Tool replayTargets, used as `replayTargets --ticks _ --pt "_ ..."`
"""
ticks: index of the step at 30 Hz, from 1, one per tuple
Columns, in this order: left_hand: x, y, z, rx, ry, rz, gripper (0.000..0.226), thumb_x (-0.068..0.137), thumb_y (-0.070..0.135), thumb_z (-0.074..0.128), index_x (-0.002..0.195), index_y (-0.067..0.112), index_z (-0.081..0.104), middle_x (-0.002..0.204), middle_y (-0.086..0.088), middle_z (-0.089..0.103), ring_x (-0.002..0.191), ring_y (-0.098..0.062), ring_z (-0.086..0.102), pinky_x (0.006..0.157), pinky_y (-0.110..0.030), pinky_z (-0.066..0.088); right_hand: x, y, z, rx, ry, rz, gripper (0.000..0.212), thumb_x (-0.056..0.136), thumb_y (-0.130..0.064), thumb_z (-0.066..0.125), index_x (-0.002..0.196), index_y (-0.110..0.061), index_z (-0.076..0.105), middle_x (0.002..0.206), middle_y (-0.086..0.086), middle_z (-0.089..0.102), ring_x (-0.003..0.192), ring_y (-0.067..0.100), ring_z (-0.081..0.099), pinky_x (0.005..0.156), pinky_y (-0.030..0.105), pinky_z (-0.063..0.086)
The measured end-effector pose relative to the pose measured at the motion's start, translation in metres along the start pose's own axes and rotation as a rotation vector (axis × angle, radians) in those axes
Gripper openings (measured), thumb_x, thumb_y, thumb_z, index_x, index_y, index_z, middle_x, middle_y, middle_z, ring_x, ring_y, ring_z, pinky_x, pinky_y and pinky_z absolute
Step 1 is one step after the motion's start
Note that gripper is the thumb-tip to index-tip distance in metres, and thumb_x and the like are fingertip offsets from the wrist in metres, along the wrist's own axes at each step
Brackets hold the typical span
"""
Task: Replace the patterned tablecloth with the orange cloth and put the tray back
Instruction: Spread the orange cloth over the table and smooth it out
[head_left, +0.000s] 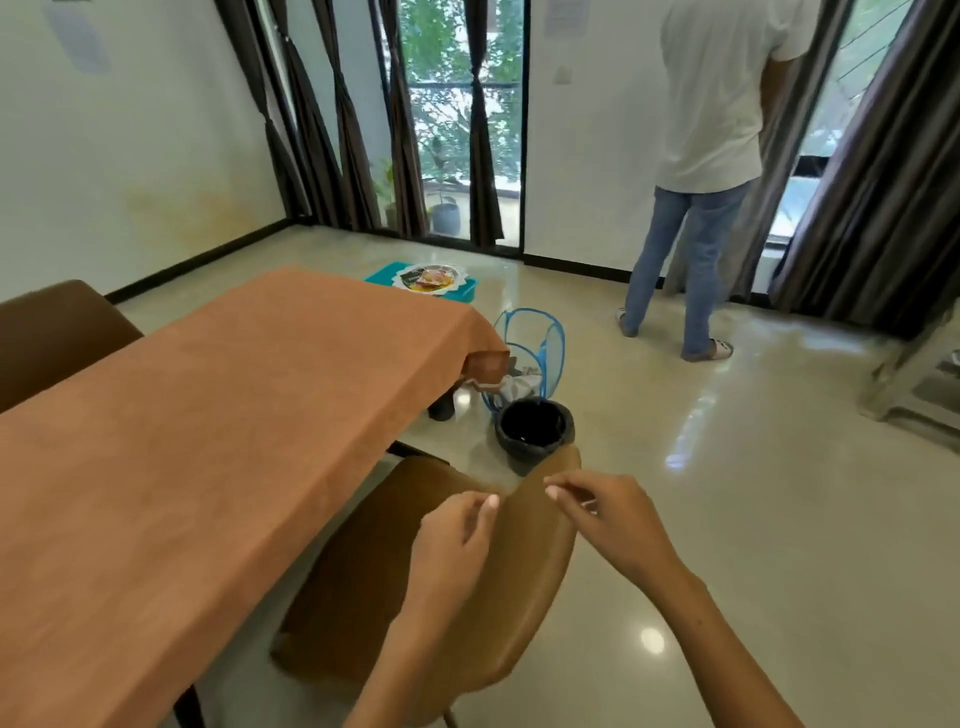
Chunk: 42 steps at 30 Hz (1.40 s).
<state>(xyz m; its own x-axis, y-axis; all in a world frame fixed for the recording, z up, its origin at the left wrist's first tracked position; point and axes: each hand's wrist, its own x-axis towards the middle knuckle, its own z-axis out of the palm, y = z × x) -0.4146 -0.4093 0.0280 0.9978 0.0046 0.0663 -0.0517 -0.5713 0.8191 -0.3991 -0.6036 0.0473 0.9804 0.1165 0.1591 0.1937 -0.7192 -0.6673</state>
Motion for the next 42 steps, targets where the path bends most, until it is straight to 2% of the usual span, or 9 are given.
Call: replayTargets --ticks 2,7,15,19,25,30,36,40,42 --pt "0.034 0.023 0.026 -0.006 0.038 0.009 0.022 0.096 0.040 0.045 0.105 0.031 0.063 0.093 0.019 0.063 0.087 0.008 0.058 0.076 -0.010 0.047 0.040 0.031 -0.018 0.007 0.006 -0.033 0.017 0.089 -0.038 0.059 0.101 -0.032 0.071 0.092 -0.018 0.071 0.081 0.001 0.064 0.074 0.027 0.055" --pt "0.102 0.060 0.080 0.018 0.166 -0.050 0.022 0.094 0.043 0.046 0.100 0.031 0.063 0.088 0.018 0.063 0.084 0.007 0.057 0.071 -0.017 0.048 0.126 0.093 -0.066 0.036 -0.026 -0.100 0.013 0.088 -0.030 0.063 0.098 -0.029 0.072 0.087 -0.014 0.072 0.075 0.000 0.064 0.070 0.025 0.055" --pt "0.189 0.089 0.148 -0.002 0.373 -0.190 0.027 0.094 0.042 0.047 0.107 0.026 0.064 0.100 0.017 0.064 0.094 0.003 0.058 0.079 -0.020 0.047 0.263 0.178 -0.104 0.125 -0.131 -0.136 0.012 0.089 -0.026 0.063 0.095 -0.023 0.073 0.086 -0.009 0.073 0.077 0.005 0.067 0.072 0.032 0.055" --pt "0.249 0.081 0.167 -0.021 0.444 -0.253 0.027 0.094 0.042 0.048 0.108 0.026 0.065 0.100 0.019 0.064 0.096 0.008 0.056 0.077 -0.011 0.043 0.340 0.204 -0.089 0.158 -0.183 -0.189 0.013 0.089 -0.026 0.062 0.093 -0.021 0.073 0.083 -0.009 0.073 0.076 0.006 0.067 0.073 0.036 0.055" --pt "0.366 0.070 0.172 -0.047 0.474 -0.368 0.030 0.095 0.042 0.046 0.107 0.023 0.066 0.098 0.017 0.064 0.091 0.006 0.056 0.072 -0.009 0.040 0.447 0.217 -0.060 0.151 -0.256 -0.211 0.012 0.089 -0.030 0.062 0.091 -0.025 0.073 0.082 -0.013 0.071 0.077 0.001 0.064 0.074 0.028 0.053" --pt "0.462 0.068 0.169 -0.031 0.506 -0.323 0.037 0.097 0.039 0.043 0.086 0.012 0.065 0.082 -0.007 0.065 0.071 -0.011 0.055 0.065 -0.030 0.042 0.537 0.223 -0.047 0.145 -0.296 -0.229 0.013 0.090 -0.030 0.060 0.093 -0.026 0.073 0.077 -0.019 0.066 0.073 -0.004 0.060 0.064 0.009 0.041" --pt "0.567 0.058 0.150 -0.009 0.528 -0.370 0.011 0.097 0.034 0.045 0.094 0.039 0.055 0.091 0.027 0.053 0.089 0.010 0.052 0.073 -0.008 0.039 0.660 0.225 -0.015 0.147 -0.339 -0.241 0.016 0.091 -0.029 0.057 0.095 -0.022 0.072 0.085 -0.009 0.070 0.078 0.003 0.062 0.072 0.021 0.050" --pt "0.639 0.035 0.135 0.024 0.466 -0.442 0.027 0.097 0.031 0.045 0.106 0.013 0.063 0.103 -0.003 0.064 0.099 -0.020 0.058 0.083 -0.026 0.044 0.734 0.225 0.010 0.179 -0.355 -0.246 0.017 0.091 -0.033 0.058 0.097 -0.023 0.071 0.082 -0.011 0.069 0.075 0.001 0.062 0.071 0.022 0.052" --pt "0.673 0.026 0.130 0.002 0.485 -0.436 0.030 0.097 0.030 0.045 0.106 0.009 0.064 0.101 -0.005 0.065 0.095 -0.018 0.058 0.081 -0.026 0.044 0.768 0.225 0.020 0.177 -0.366 -0.250 0.016 0.091 -0.033 0.059 0.096 -0.024 0.071 0.081 -0.012 0.068 0.074 -0.001 0.061 0.068 0.016 0.049"
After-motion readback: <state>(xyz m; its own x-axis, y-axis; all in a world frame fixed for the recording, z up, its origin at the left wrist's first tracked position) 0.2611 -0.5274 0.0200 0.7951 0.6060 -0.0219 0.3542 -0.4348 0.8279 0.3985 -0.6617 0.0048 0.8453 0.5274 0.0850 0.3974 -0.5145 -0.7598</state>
